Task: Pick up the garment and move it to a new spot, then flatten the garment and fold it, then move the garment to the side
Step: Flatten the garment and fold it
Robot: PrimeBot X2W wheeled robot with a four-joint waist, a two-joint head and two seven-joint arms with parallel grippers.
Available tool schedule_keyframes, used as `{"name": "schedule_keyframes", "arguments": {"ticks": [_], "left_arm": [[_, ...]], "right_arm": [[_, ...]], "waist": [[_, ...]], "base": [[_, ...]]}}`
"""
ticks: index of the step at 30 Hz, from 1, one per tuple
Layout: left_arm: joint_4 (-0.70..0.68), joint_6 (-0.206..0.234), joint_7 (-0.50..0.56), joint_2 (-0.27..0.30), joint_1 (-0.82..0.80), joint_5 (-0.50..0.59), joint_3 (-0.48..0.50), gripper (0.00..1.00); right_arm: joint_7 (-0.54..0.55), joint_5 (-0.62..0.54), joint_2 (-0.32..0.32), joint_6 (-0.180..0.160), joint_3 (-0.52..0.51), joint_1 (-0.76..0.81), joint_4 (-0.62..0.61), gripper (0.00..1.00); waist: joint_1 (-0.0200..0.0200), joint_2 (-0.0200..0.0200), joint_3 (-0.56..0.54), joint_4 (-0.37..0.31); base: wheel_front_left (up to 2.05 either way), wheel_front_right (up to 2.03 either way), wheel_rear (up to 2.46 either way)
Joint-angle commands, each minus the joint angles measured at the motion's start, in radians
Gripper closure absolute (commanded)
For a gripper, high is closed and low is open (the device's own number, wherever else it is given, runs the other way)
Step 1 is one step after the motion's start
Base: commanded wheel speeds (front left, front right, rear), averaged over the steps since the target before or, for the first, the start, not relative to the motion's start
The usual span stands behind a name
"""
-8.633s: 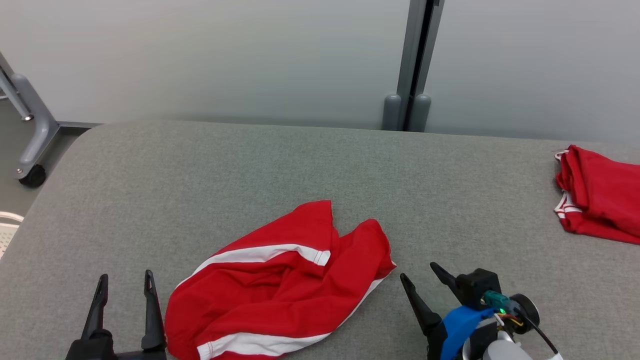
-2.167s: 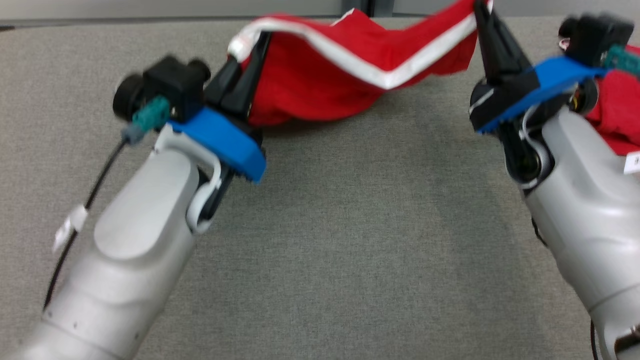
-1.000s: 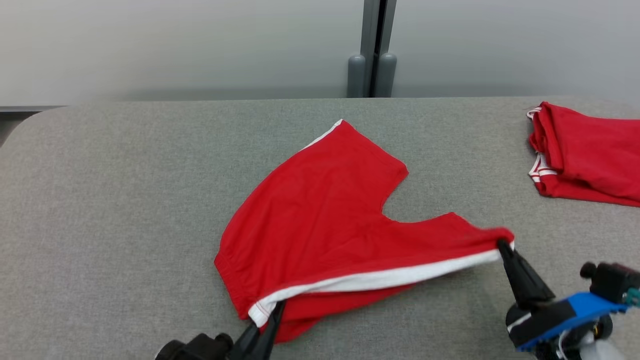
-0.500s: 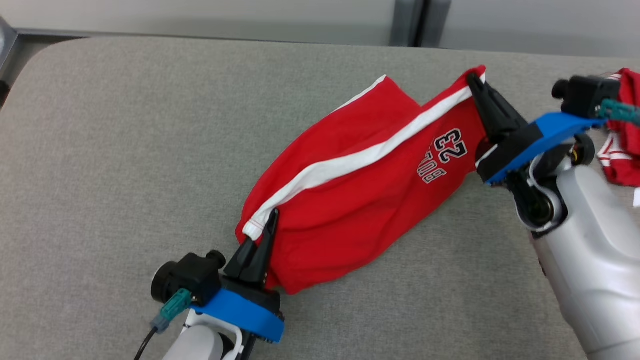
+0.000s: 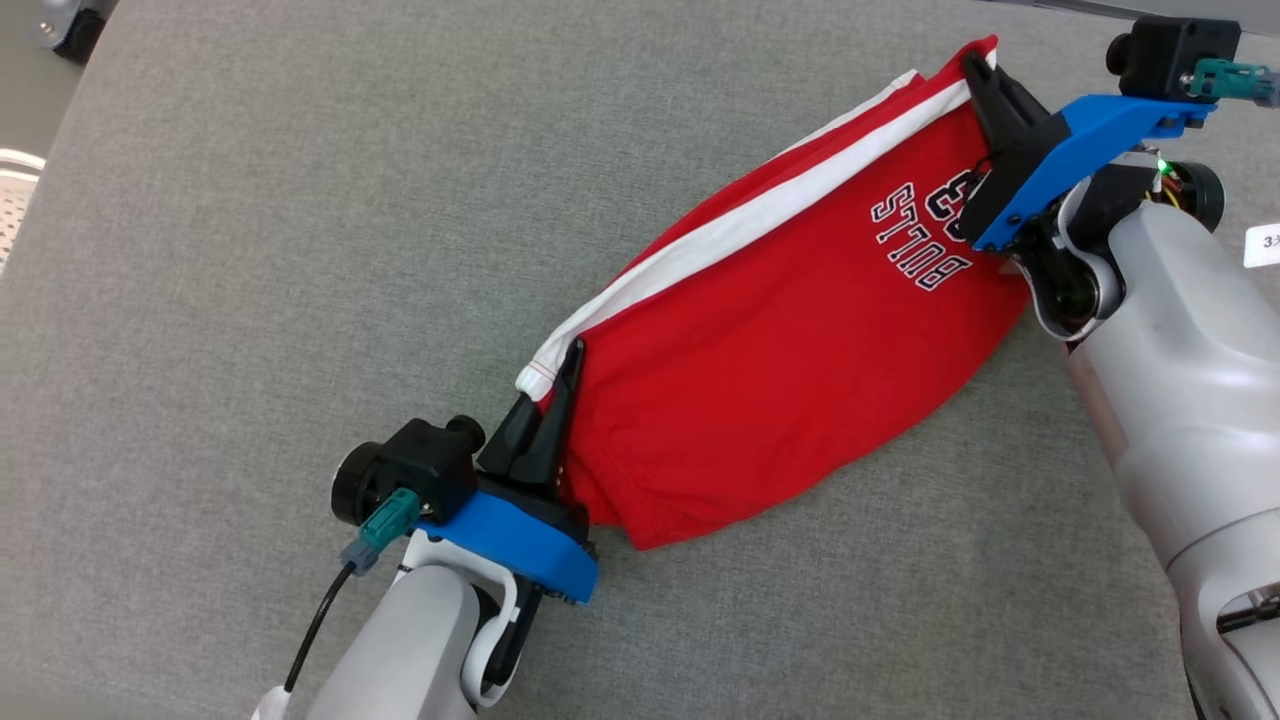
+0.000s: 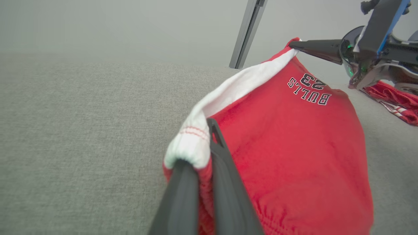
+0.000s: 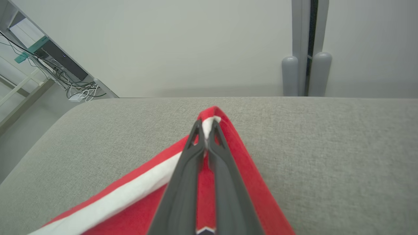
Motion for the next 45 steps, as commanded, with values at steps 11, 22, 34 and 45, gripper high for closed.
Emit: {"name": "schedule_keyframes", "arguments": {"ticks": [11,22,34,45], "left_arm": [[0.039,-0.006,-0.004,-0.025,0.006,0.046,0.018,0.00],[-0.079,0.009,-0.004,-0.012,0.181,0.112,0.143,0.00],[-0.400,0.146,-0.003,-0.035,0.327,0.225,0.407,0.00],[-0.354,0.197,-0.004,-0.036,0.348,0.281,0.354,0.00]], "right_arm": [[-0.033,0.007,-0.047,0.000,0.140,-0.014,0.074,0.00],[-0.061,0.083,-0.189,0.000,0.268,0.117,0.038,0.00],[-0.065,0.151,-0.225,0.000,0.340,0.188,0.071,0.00],[-0.039,0.159,-0.203,0.000,0.392,0.201,0.143,0.00]], "waist": [[-0.0003,-0.0004,-0.027,0.013],[-0.0003,-0.0004,-0.102,0.036],[-0.0003,-0.0004,-0.107,0.055],[-0.0003,-0.0004,-0.114,0.064]], "base": [[0.00,0.00,0.00],[0.00,0.00,0.00],[0.00,0.00,0.00],[0.00,0.00,0.00]]}}
